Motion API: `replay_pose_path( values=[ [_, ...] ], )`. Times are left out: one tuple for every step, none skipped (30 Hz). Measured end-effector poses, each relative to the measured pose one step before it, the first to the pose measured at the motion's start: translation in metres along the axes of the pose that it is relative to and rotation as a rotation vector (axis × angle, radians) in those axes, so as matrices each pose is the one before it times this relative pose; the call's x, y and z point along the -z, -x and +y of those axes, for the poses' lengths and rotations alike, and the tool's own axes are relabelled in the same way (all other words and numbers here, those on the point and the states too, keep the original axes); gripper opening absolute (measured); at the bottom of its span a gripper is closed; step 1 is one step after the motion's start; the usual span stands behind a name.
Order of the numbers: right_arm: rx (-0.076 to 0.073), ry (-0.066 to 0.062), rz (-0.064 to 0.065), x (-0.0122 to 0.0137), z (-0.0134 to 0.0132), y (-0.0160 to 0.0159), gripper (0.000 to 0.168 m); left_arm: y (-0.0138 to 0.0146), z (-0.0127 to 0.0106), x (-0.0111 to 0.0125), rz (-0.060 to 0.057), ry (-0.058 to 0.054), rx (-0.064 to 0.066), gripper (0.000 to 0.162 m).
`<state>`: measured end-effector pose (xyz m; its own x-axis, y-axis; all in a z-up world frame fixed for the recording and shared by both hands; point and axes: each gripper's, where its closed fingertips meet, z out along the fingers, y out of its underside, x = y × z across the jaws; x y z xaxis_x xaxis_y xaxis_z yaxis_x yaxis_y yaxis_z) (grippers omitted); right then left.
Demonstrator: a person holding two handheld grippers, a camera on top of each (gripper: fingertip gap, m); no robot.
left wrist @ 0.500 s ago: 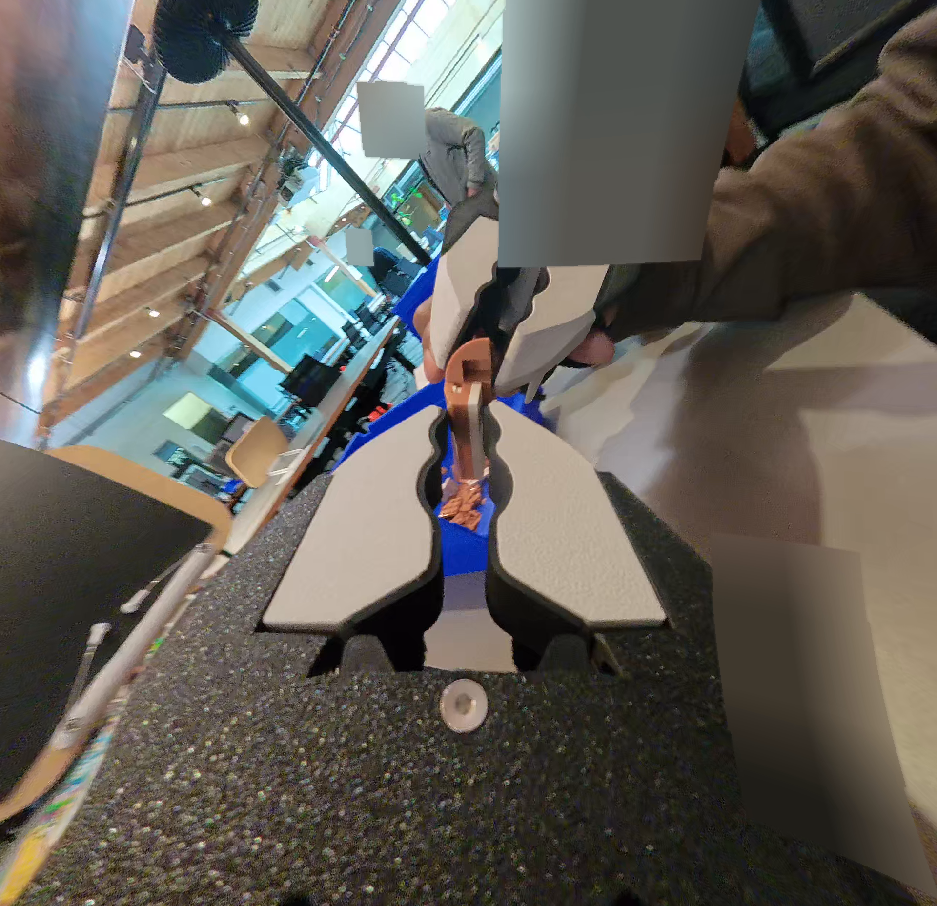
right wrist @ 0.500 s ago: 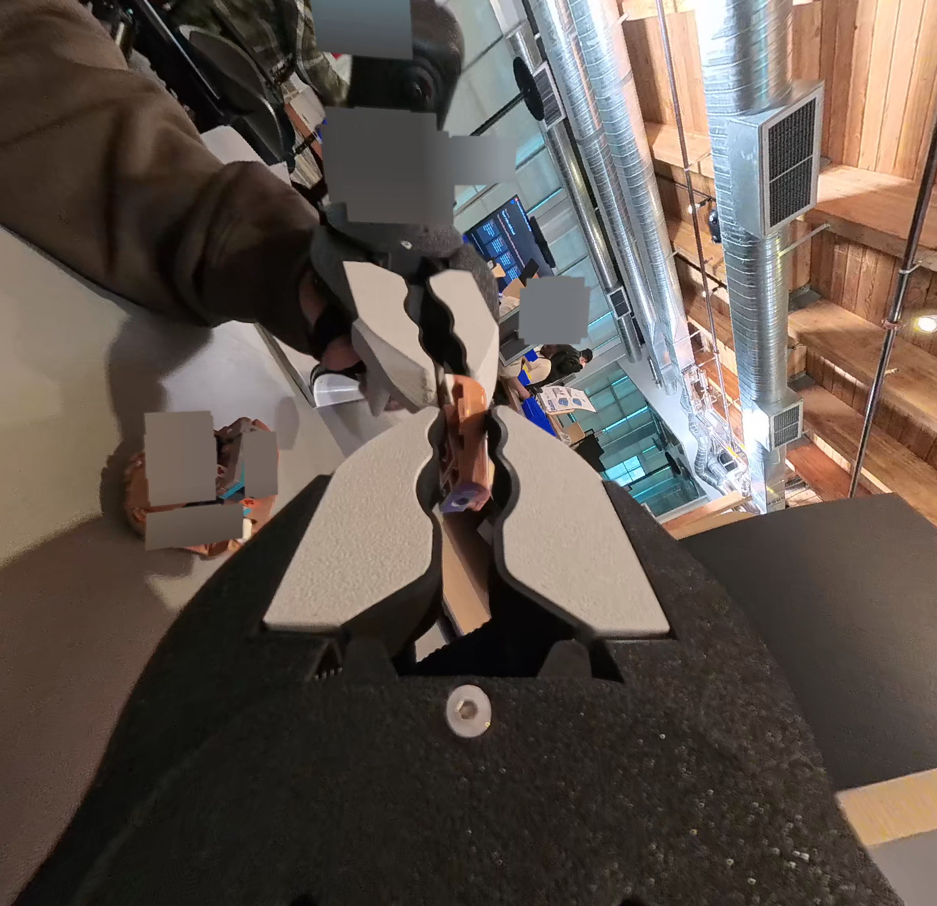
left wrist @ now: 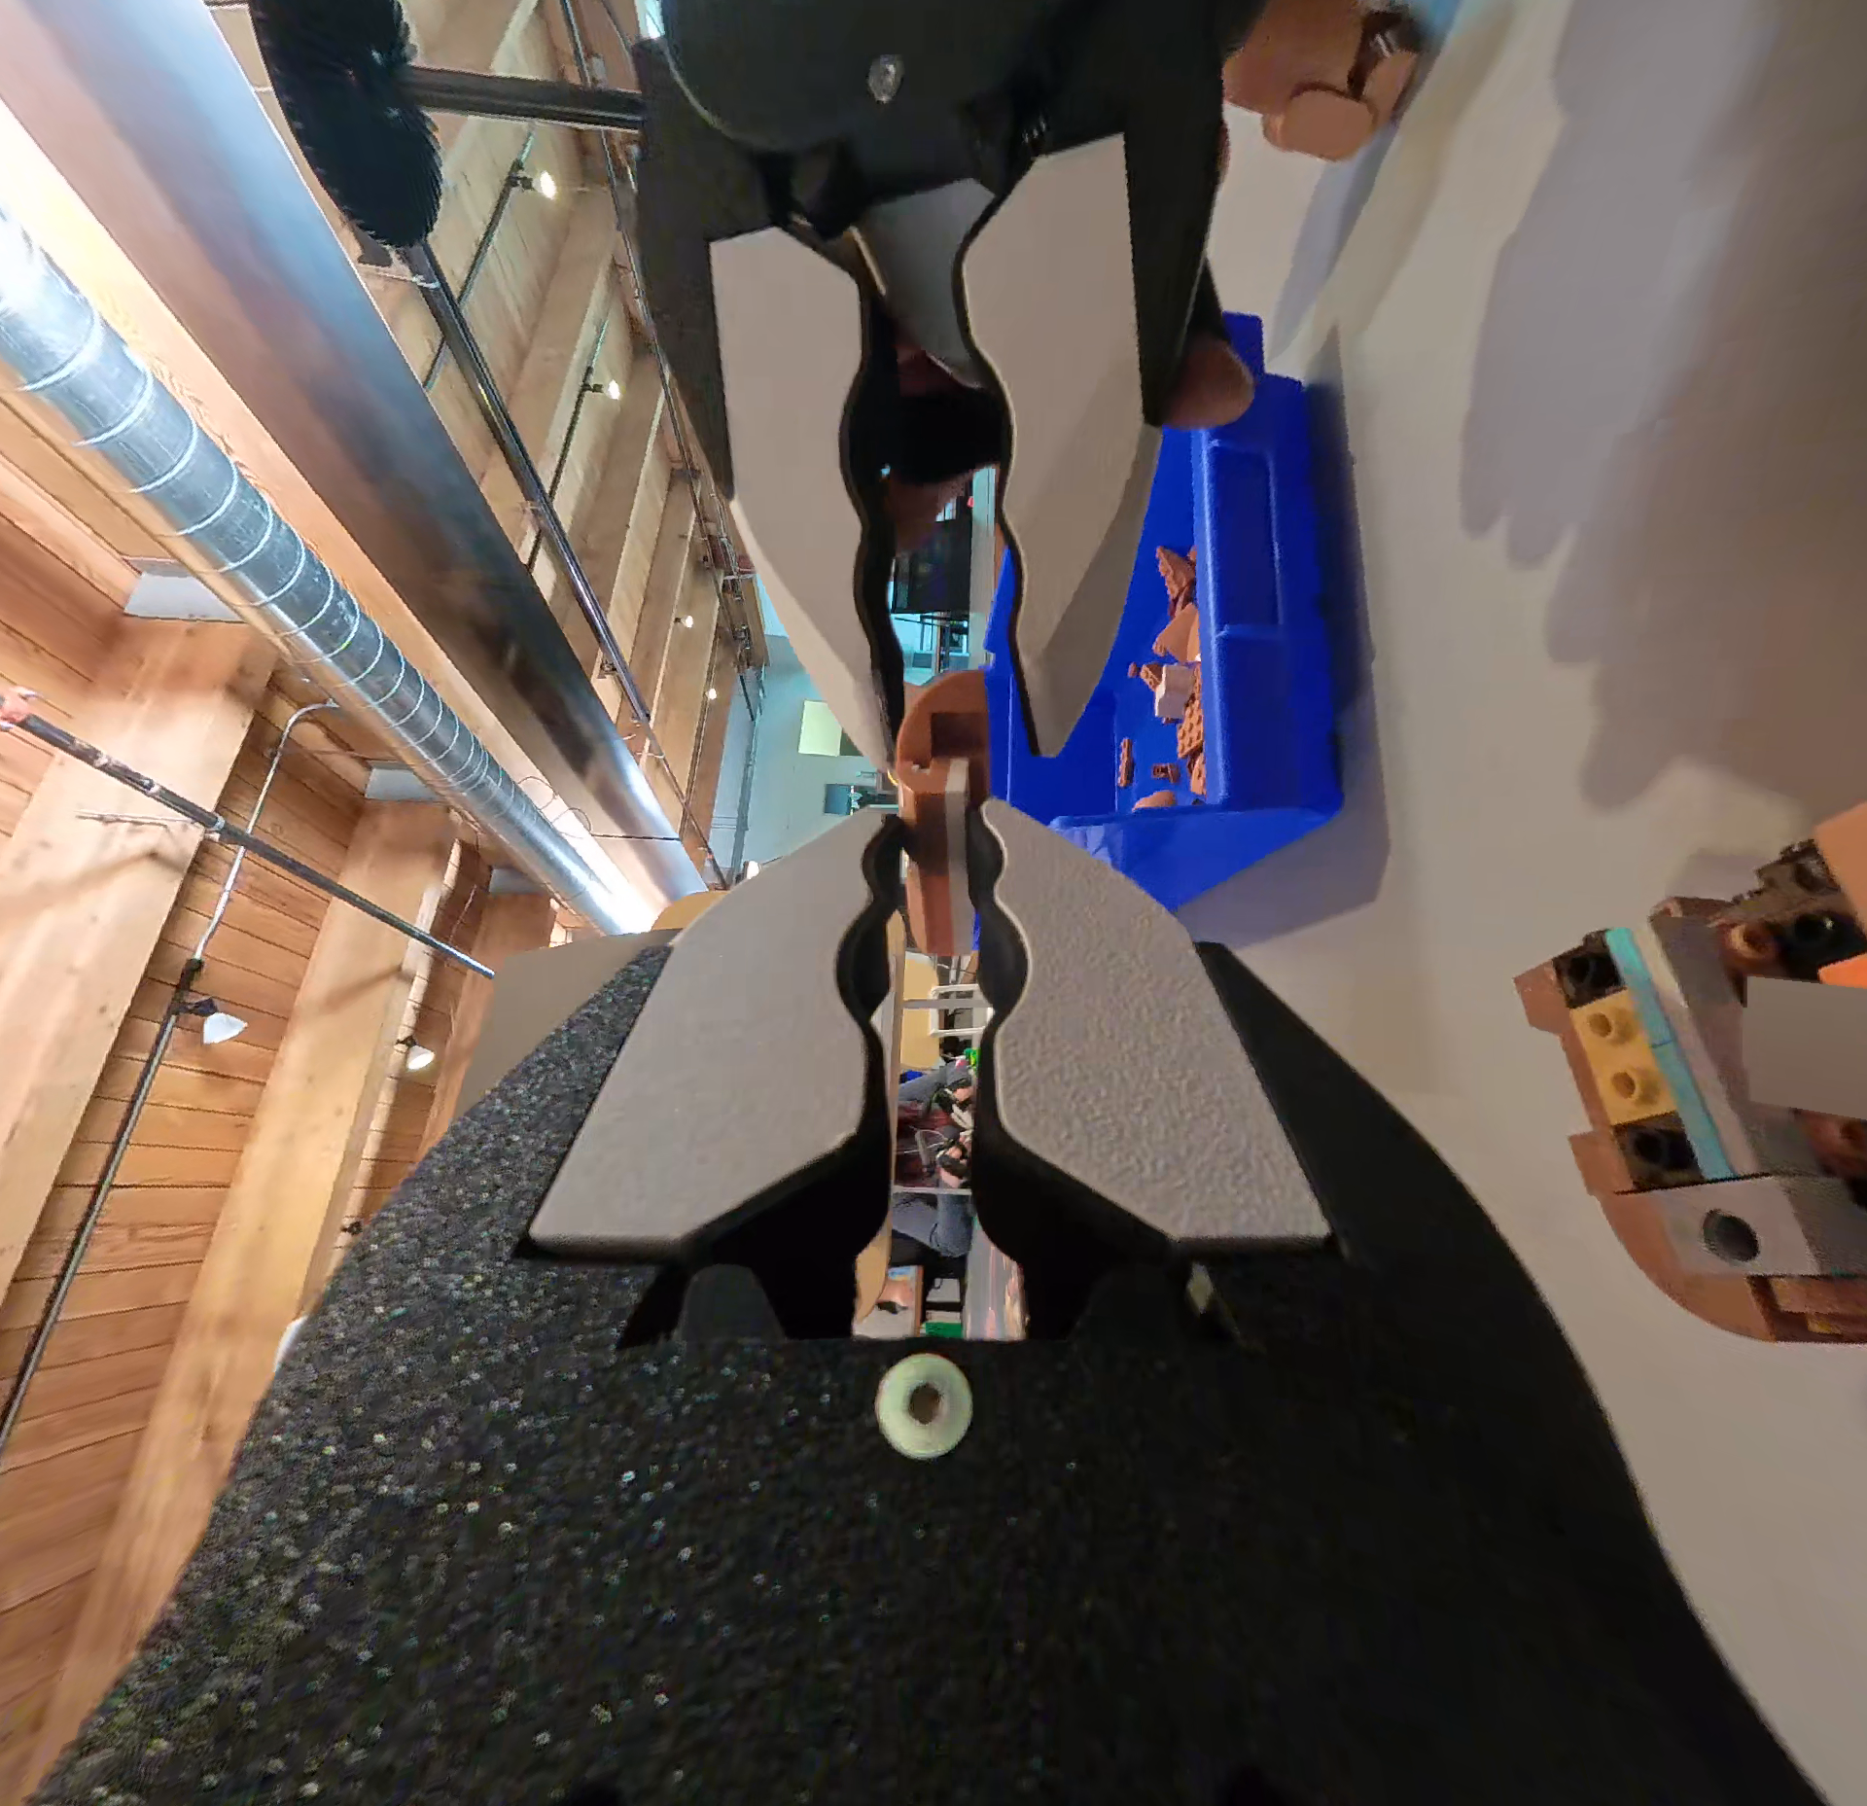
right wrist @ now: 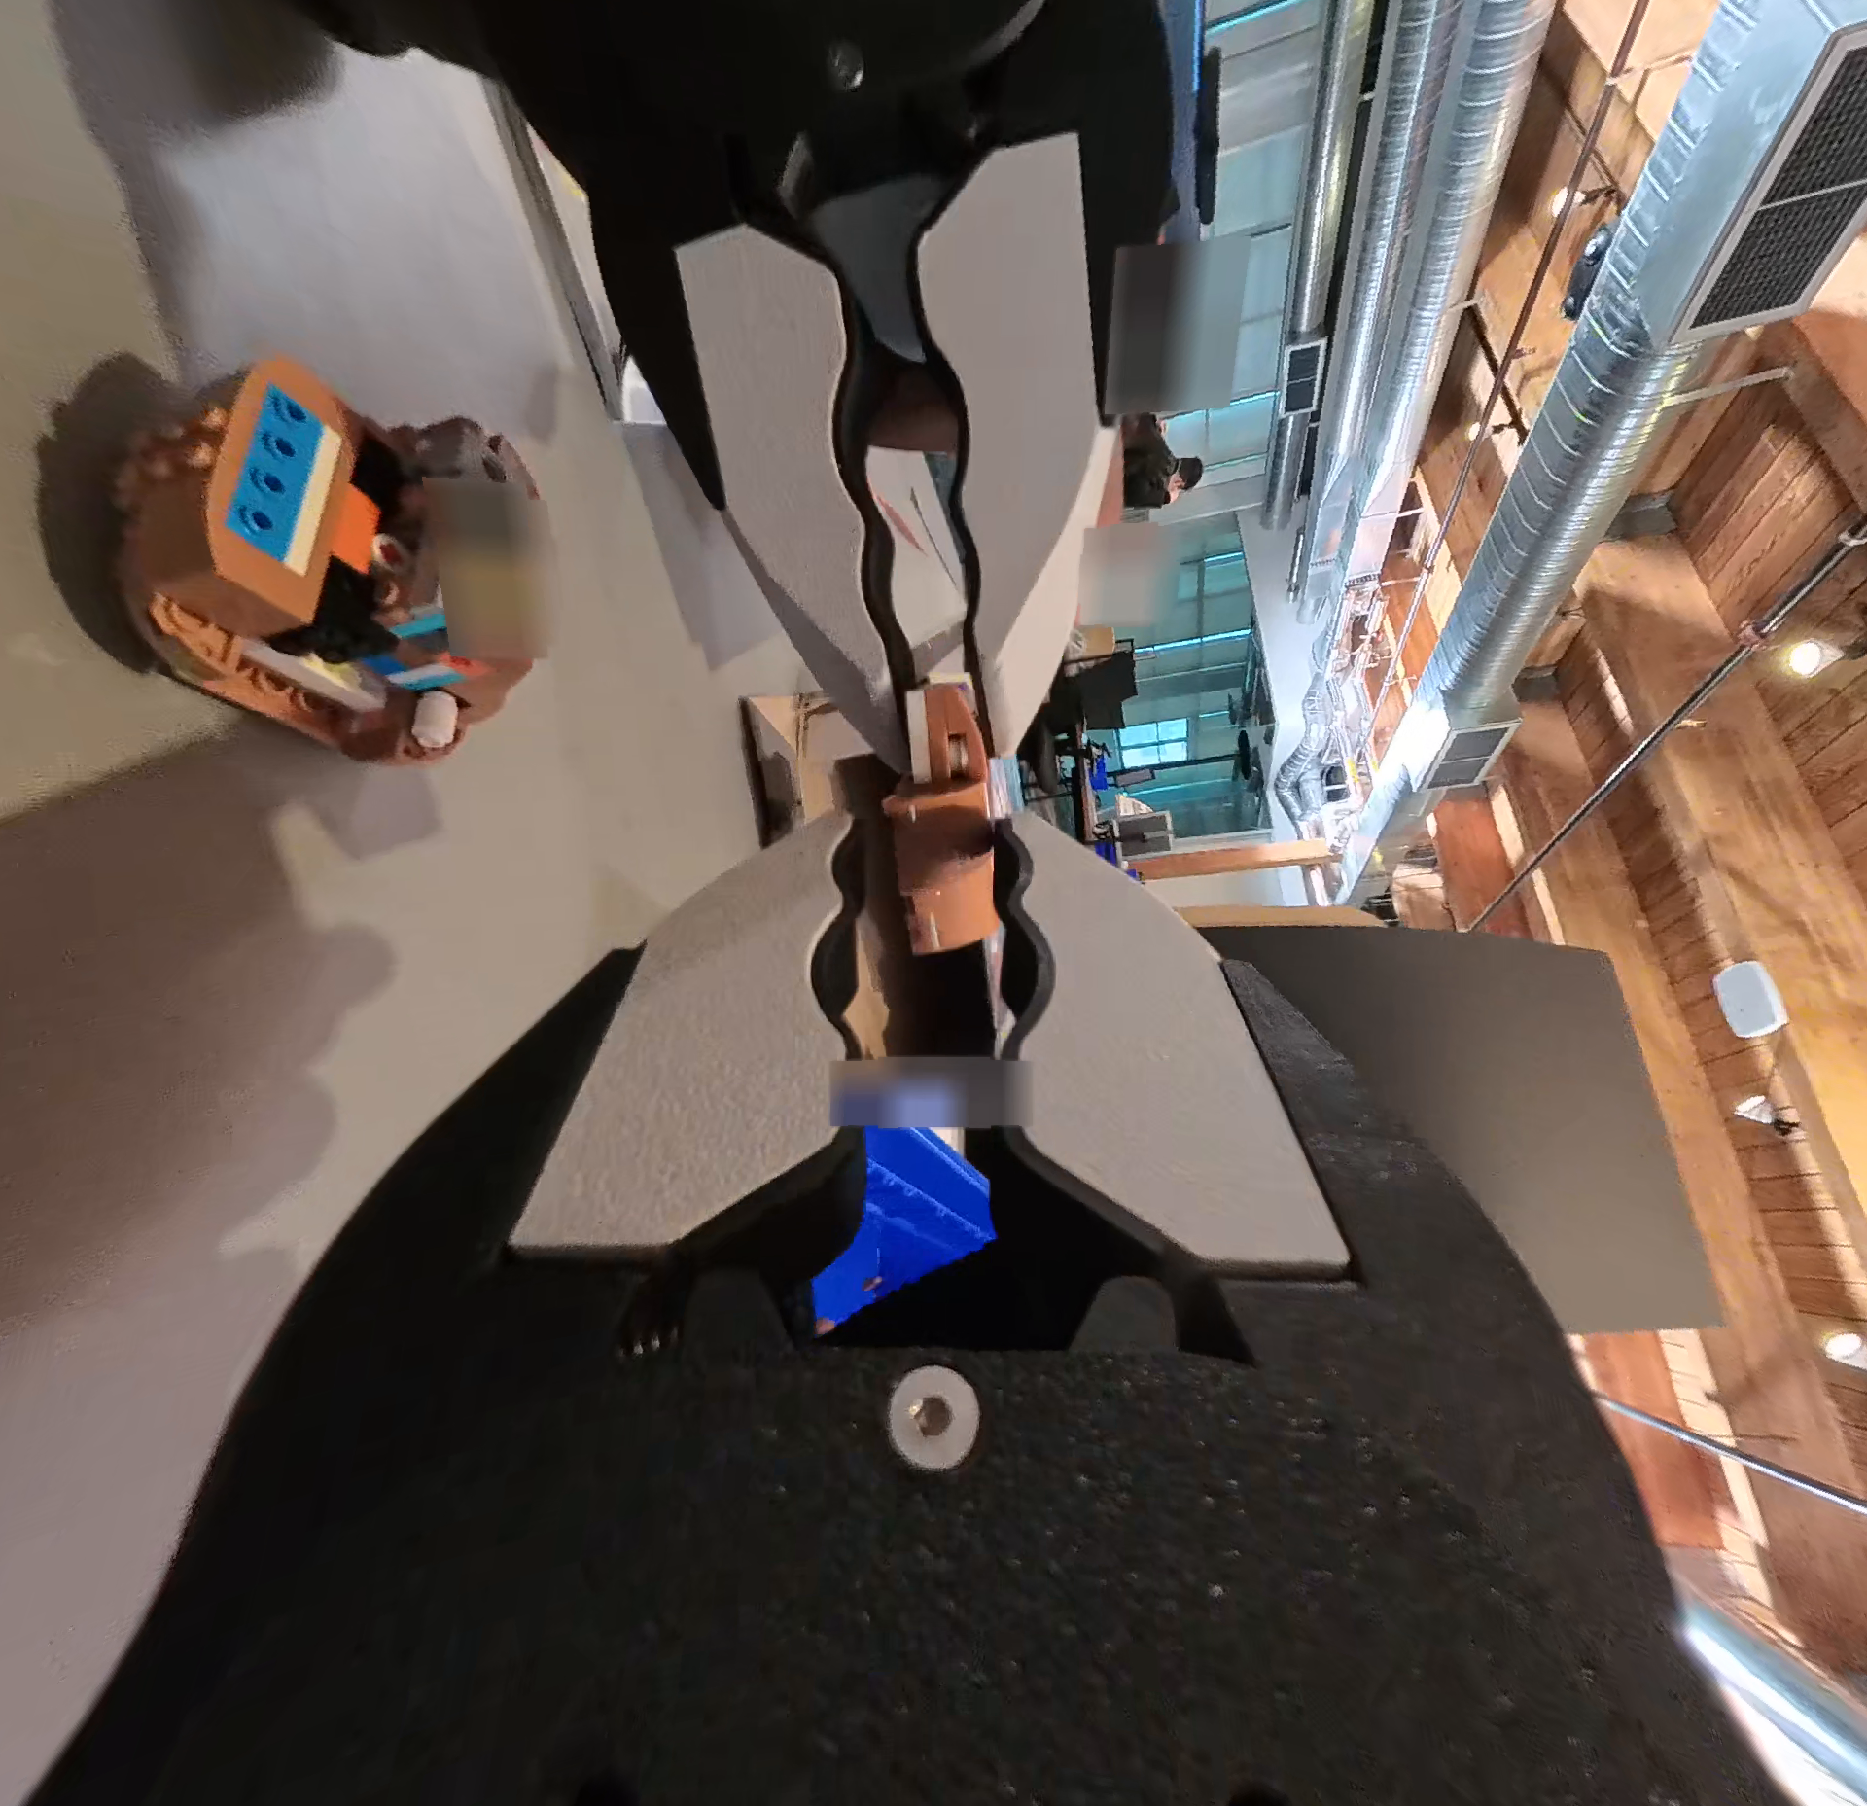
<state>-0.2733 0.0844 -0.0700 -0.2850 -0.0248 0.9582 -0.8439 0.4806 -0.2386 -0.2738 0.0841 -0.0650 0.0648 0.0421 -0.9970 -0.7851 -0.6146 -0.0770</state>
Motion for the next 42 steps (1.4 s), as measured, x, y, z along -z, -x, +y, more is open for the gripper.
replay_pose_path(
  values=[
    [0.0158,0.0065,0.0015,-0.00037,-0.00003,0.00063,0.021,-0.00144,0.00015,-0.00075,0.0031,0.0060,-0.0154,0.012],
    [0.0128,0.0050,0.0005,-0.00032,-0.00029,0.00058,0.020,-0.00109,-0.00009,-0.00080,0.0007,0.0056,-0.0145,0.012],
    [0.0129,0.0040,-0.0003,-0.00013,-0.00047,0.00050,0.019,-0.00103,-0.00020,-0.00059,0.0015,0.0042,-0.0125,0.012],
    [0.0124,0.0052,0.0013,-0.00020,-0.00028,0.00039,0.019,-0.00066,-0.00013,-0.00059,-0.0004,0.0040,-0.0098,0.012],
    [0.0113,0.0062,0.0029,-0.00015,0.00012,0.00008,0.019,-0.00009,0.00015,-0.00024,-0.0026,0.0044,-0.0095,0.012],
    [0.0089,0.0054,0.0029,-0.00010,0.00006,-0.00016,0.019,0.00007,0.00020,-0.00012,-0.0029,0.0039,-0.0098,0.012],
    [0.0048,0.0043,0.0016,-0.00013,0.00006,-0.00013,0.019,0.00019,0.00015,0.00006,-0.0037,0.0032,-0.0099,0.012],
    [-0.0002,0.0035,-0.0007,-0.00012,0.00009,0.00001,0.019,0.00019,0.00021,-0.00009,-0.0032,0.0042,-0.0109,0.012],
    [-0.0065,0.0023,-0.0042,-0.00001,0.00011,0.00019,0.018,-0.00020,0.00020,-0.00008,-0.0021,0.0042,-0.0114,0.012],
    [-0.0125,0.0010,-0.0075,-0.00010,0.00019,0.00029,0.018,-0.00029,0.00026,-0.00014,-0.0017,0.0043,-0.0136,0.012],
    [-0.0177,0.0002,-0.0099,0.00002,0.00025,0.00044,0.018,-0.00052,0.00017,-0.00019,-0.0020,0.0045,-0.0168,0.012],
    [-0.0220,-0.0004,-0.0106,-0.00028,0.00042,0.00041,0.018,-0.00064,0.00036,-0.00031,-0.0018,0.0056,-0.0183,0.012],
    [-0.0261,-0.0026,-0.0097,-0.00021,0.00035,0.00034,0.018,-0.00049,0.00049,-0.00047,-0.0025,0.0062,-0.0178,0.012],
    [-0.0331,-0.0059,-0.0111,-0.00039,0.00044,0.00032,0.018,-0.00042,0.00055,-0.00035,-0.0019,0.0057,-0.0144,0.012],
    [-0.0393,-0.0092,-0.0126,-0.00051,0.00040,0.00035,0.018,-0.00074,0.00056,-0.00026,0.0005,0.0048,-0.0129,0.012],
    [-0.0405,-0.0113,-0.0110,-0.00050,0.00040,0.00014,0.018,-0.00063,0.00055,-0.00041,-0.0004,0.0048,-0.0117,0.013],
    [-0.0429,-0.0134,-0.0098,-0.00059,0.00035,-0.00009,0.019,-0.00043,0.00066,-0.00031,-0.0014,0.0051,-0.0100,0.013],
    [-0.0482,-0.0157,-0.0099,-0.00067,0.00025,-0.00042,0.019,-0.00017,0.00079,-0.00033,-0.0019,0.0049,-0.0088,0.013],
    [-0.0515,-0.0166,-0.0110,-0.00075,0.00028,-0.00062,0.020,-0.00009,0.00098,-0.00033,-0.0027,0.0057,-0.0073,0.013],
    [-0.0510,-0.0173,-0.0121,-0.00065,0.00002,-0.00047,0.020,-0.00017,0.00091,-0.00034,-0.0017,0.0046,-0.0068,0.013],
    [-0.0515,-0.0169,-0.0143,-0.00059,0.00016,-0.00040,0.020,-0.00021,0.00054,-0.00021,-0.0014,0.0036,-0.0076,0.013],
    [-0.0500,-0.0156,-0.0150,-0.00047,0.00025,-0.00021,0.020,-0.00046,0.00052,-0.00019,-0.0003,0.0038,-0.0090,0.013],
    [-0.0484,-0.0148,-0.0157,-0.00033,0.00019,-0.00019,0.020,-0.00036,0.00030,-0.00030,-0.0004,0.0034,-0.0054,0.013],
    [-0.0488,-0.0144,-0.0175,-0.00013,0.00004,-0.00023,0.020,-0.00033,0.00026,-0.00028,0.0003,0.0017,-0.0048,0.014],
    [-0.0495,-0.0171,-0.0175,0.00004,-0.00038,-0.00029,0.020,-0.00011,-0.00007,-0.00016,-0.0010,0.0006,-0.0020,0.014],
    [-0.0508,-0.0184,-0.0182,0.00018,-0.00086,-0.00032,0.021,0.00048,-0.00026,-0.00004,-0.0037,-0.0006,-0.0024,0.014],
    [-0.0504,-0.0175,-0.0181,0.00018,-0.00075,-0.00025,0.021,0.00044,-0.00028,0.00005,-0.0026,-0.0004,-0.0021,0.014],
    [-0.0499,-0.0147,-0.0186,-0.00001,-0.00042,-0.00018,0.021,0.00027,-0.00020,-0.00003,-0.0022,0.0005,-0.0033,0.015],
    [-0.0511,-0.0101,-0.0202,-0.00015,0.00008,0.00000,0.021,-0.00022,-0.00021,0.00002,0.0013,0.0000,-0.0044,0.015],
    [-0.0534,-0.0091,-0.0198,-0.00021,0.00004,-0.00016,0.021,-0.00054,-0.00019,-0.00020,0.0008,0.0008,-0.0046,0.015],
    [-0.0541,-0.0100,-0.0189,-0.00016,0.00002,-0.00031,0.021,-0.00033,-0.00007,-0.00016,0.0004,0.0015,-0.0041,0.015],
    [-0.0518,-0.0104,-0.0173,-0.00029,-0.00020,-0.00023,0.021,-0.00031,-0.00006,-0.00010,0.0003,0.0003,-0.0031,0.015],
    [-0.0446,-0.0080,-0.0154,-0.00013,0.00000,-0.00032,0.021,-0.00021,0.00006,-0.00009,0.0015,-0.0002,0.0014,0.015],
    [-0.0282,-0.0045,-0.0113,-0.00008,0.00004,0.00009,0.021,-0.00025,-0.00010,0.00002,0.0014,-0.0027,0.0033,0.015],
    [0.0041,-0.0001,-0.0009,0.00049,-0.00032,0.00023,0.021,0.00028,-0.00040,-0.00001,0.0003,-0.0054,0.0163,0.015],
    [0.0527,0.0126,0.0194,0.00042,0.00033,-0.00014,0.021,0.00087,-0.00019,-0.00026,0.0005,-0.0080,0.0421,0.014],
    [0.1022,0.0336,0.0396,-0.00003,0.00219,-0.00026,0.022,-0.00082,0.00071,-0.00094,0.0142,-0.0030,0.0509,0.014],
    [0.1265,0.0410,0.0471,0.00017,0.00229,0.00018,0.021,-0.00101,-0.00008,-0.00066,0.0163,-0.0104,0.0547,0.013],
    [0.1159,0.0424,0.0443,0.00001,0.00224,0.00014,0.021,-0.00062,-0.00088,0.00001,0.0125,-0.0185,0.0515,0.012],
    [0.0878,0.0463,0.0376,-0.00040,0.00310,-0.00064,0.020,-0.00107,-0.00019,0.00023,0.0168,-0.0112,0.0335,0.012],
    [0.0632,0.0445,0.0293,-0.00078,0.00329,-0.00102,0.019,-0.00072,0.00047,0.00009,0.0096,-0.0051,0.0241,0.012],
    [0.0473,0.0359,0.0201,-0.00082,0.00293,-0.00082,0.018,-0.00040,0.00128,0.00001,0.0064,0.0019,0.0173,0.012]
  ],
)
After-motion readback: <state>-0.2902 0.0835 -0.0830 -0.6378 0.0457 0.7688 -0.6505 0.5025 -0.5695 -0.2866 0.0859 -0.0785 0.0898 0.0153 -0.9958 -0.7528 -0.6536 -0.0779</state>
